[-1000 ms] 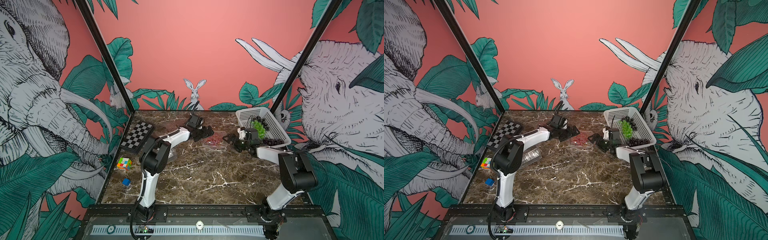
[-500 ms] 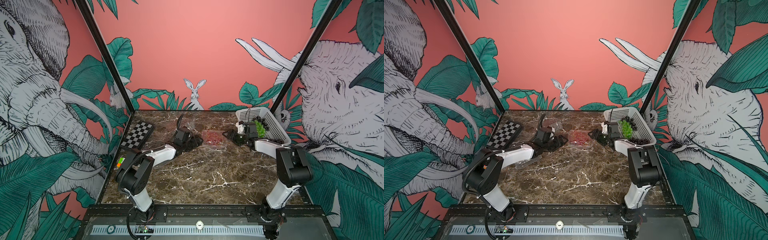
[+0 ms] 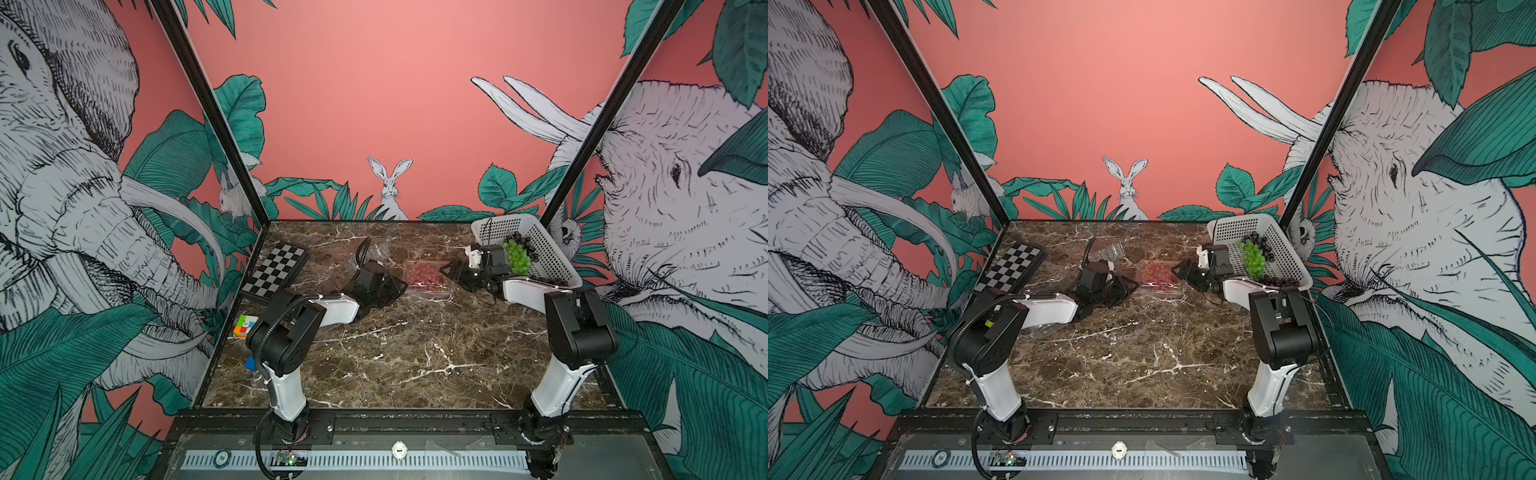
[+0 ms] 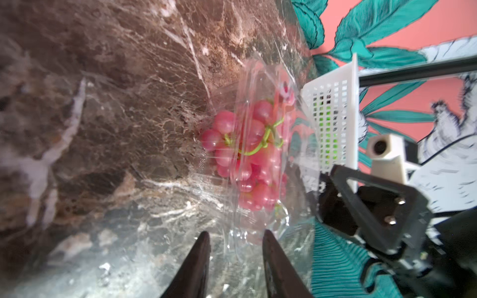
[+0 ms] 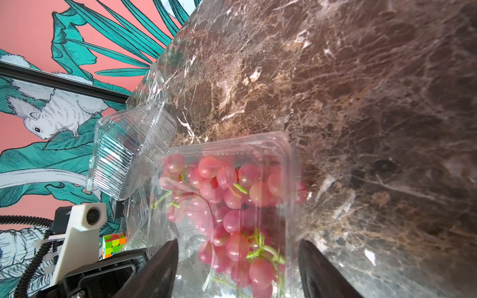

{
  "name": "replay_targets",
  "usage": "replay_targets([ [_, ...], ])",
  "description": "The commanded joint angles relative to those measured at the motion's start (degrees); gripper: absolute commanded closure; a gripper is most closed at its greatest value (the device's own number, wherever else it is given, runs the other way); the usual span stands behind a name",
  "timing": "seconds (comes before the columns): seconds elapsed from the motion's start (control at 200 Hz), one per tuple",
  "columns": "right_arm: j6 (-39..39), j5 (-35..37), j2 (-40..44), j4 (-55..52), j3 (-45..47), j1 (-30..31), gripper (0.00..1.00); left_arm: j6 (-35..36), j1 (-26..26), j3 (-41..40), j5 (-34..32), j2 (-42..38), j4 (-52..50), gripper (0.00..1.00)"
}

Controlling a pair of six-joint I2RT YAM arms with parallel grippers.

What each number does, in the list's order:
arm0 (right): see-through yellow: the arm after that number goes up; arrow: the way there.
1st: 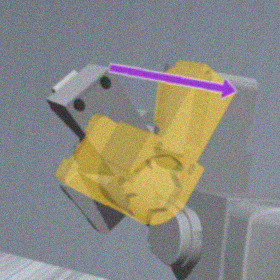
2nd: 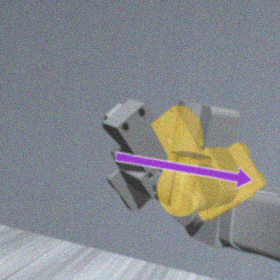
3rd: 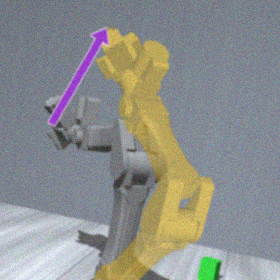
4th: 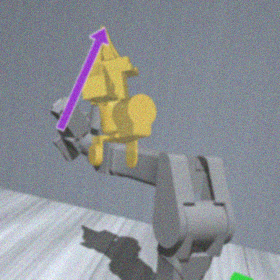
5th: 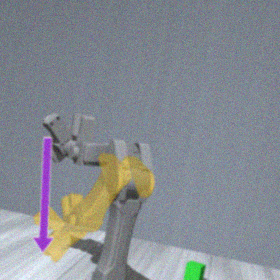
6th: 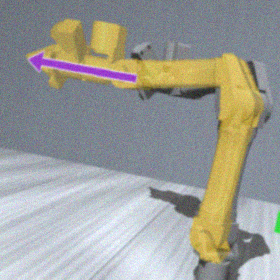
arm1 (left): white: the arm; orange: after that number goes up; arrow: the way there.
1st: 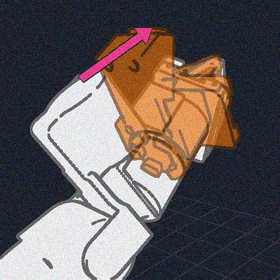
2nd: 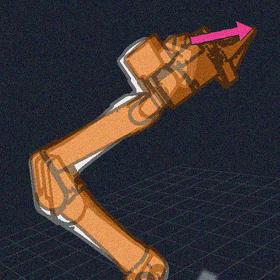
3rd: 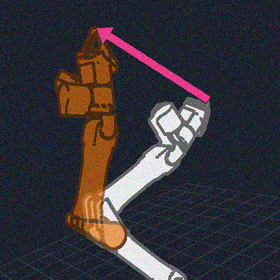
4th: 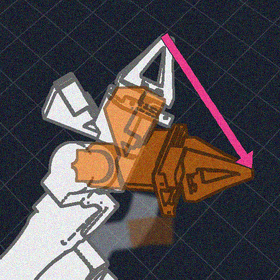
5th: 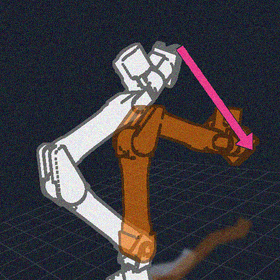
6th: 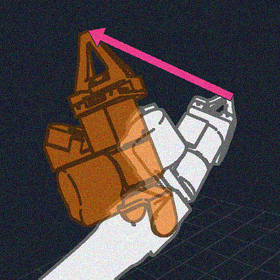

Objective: Pack grapes into containers
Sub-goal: Close the packing box at the center of the board.

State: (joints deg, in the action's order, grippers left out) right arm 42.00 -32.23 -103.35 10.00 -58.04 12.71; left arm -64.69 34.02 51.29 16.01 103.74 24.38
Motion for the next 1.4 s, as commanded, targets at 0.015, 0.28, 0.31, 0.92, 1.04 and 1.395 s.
replay_targets([
  [0.015, 0.63, 0.37, -0.73, 2.26, -0.23, 0.39, 0.28, -1.56, 0.26, -1.36, -0.45, -0.07, 2.77, 0.68],
  [0.28, 1.51, 0.06, -0.88, 3.45, 0.55, 0.54, 0.28, -1.73, 0.26, -1.49, -0.59, 0.74, 3.42, 0.72],
  [0.31, 1.51, 0.06, -0.89, 3.47, 0.58, 0.54, 0.28, -1.89, 0.24, -1.42, -0.46, 1.05, 3.69, 0.72],
  [0.92, 3.0, -0.3, -1.46, 5.14, 1.94, 1.57, 0.31, -3.37, 0.72, -2.33, -1.24, 3.66, 7.69, 0.8],
  [1.04, 3.09, -0.39, -1.56, 5.28, 2.11, 1.66, 0.32, -3.81, 0.71, -2.65, -1.51, 4.18, 8.15, 0.81],
  [1.395, 3.18, -0.48, -1.94, 5.35, 1.55, 1.62, 0.33, -4.32, 0.86, -2.89, -1.93, 4.82, 8.81, 0.86],
])
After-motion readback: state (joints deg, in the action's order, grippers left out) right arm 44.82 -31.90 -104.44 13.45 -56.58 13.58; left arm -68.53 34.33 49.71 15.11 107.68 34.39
